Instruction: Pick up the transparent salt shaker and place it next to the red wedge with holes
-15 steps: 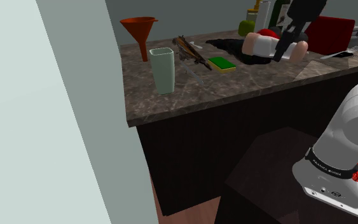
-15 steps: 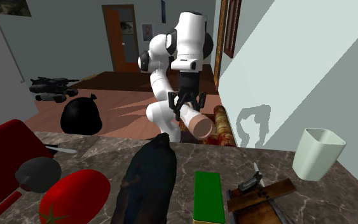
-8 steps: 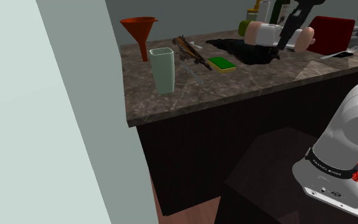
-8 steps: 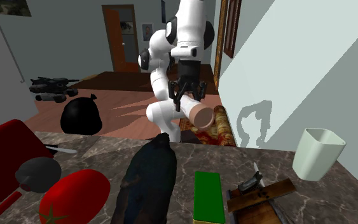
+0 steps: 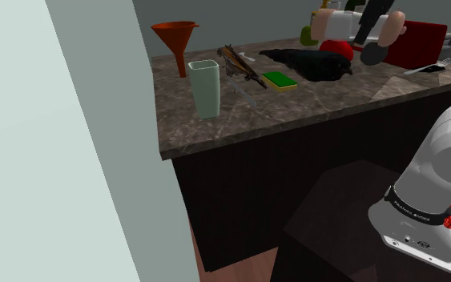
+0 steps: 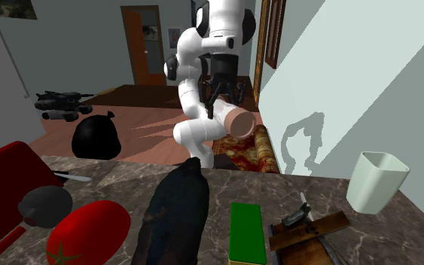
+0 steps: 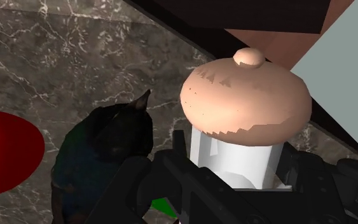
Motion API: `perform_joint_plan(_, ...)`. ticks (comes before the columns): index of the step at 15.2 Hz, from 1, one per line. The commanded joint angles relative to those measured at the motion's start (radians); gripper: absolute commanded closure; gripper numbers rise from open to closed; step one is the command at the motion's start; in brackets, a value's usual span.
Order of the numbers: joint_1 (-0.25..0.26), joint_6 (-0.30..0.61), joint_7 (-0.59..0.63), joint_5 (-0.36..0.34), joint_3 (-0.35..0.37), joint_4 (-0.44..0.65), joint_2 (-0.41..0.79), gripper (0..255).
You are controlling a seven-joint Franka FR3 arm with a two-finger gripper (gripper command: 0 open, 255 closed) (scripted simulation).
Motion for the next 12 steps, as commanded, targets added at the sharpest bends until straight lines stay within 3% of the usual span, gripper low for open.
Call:
perform_joint_plan(1,-0.001,-0.022,-0.003,0.0,0.001,0.04,0.018,255)
perform_joint_plan(12,-0.008,-0.126,-0.038,-0.015,-0.02,0.223,0.093,255)
